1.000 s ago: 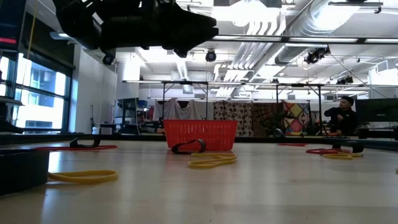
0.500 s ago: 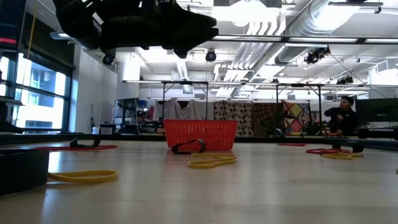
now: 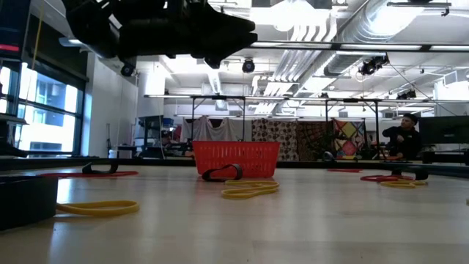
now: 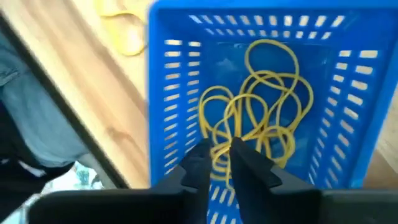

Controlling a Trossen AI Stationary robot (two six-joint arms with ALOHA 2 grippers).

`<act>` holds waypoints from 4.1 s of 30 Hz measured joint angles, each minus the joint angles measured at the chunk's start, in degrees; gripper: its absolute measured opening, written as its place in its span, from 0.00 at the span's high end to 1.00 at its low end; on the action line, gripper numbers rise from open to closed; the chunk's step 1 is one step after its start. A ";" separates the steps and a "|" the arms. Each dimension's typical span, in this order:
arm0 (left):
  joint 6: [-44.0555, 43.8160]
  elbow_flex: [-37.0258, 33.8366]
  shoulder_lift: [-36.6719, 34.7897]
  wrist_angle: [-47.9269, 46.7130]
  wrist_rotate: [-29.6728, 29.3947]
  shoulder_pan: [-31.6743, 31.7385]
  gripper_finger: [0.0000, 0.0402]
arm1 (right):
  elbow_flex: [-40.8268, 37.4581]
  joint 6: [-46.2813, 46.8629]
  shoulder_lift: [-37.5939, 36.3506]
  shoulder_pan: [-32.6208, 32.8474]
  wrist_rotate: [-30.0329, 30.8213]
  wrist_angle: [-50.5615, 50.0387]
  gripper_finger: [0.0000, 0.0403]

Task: Sort rubber bands into baskets
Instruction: Put the black rubber band into the green bin

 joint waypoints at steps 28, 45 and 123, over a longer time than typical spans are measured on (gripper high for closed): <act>0.02 0.02 -0.06 -0.97 -0.57 0.00 0.61 | 1.49 -30.17 0.00 -26.67 24.37 -10.55 0.95; 0.46 0.02 -0.06 -2.39 -1.14 0.00 0.61 | -6.33 -27.82 -0.02 -48.98 13.45 -5.99 0.65; -0.23 0.02 -0.06 -10.26 -1.60 -0.02 0.61 | 2.79 -40.92 -1.18 -33.57 45.55 -10.84 0.99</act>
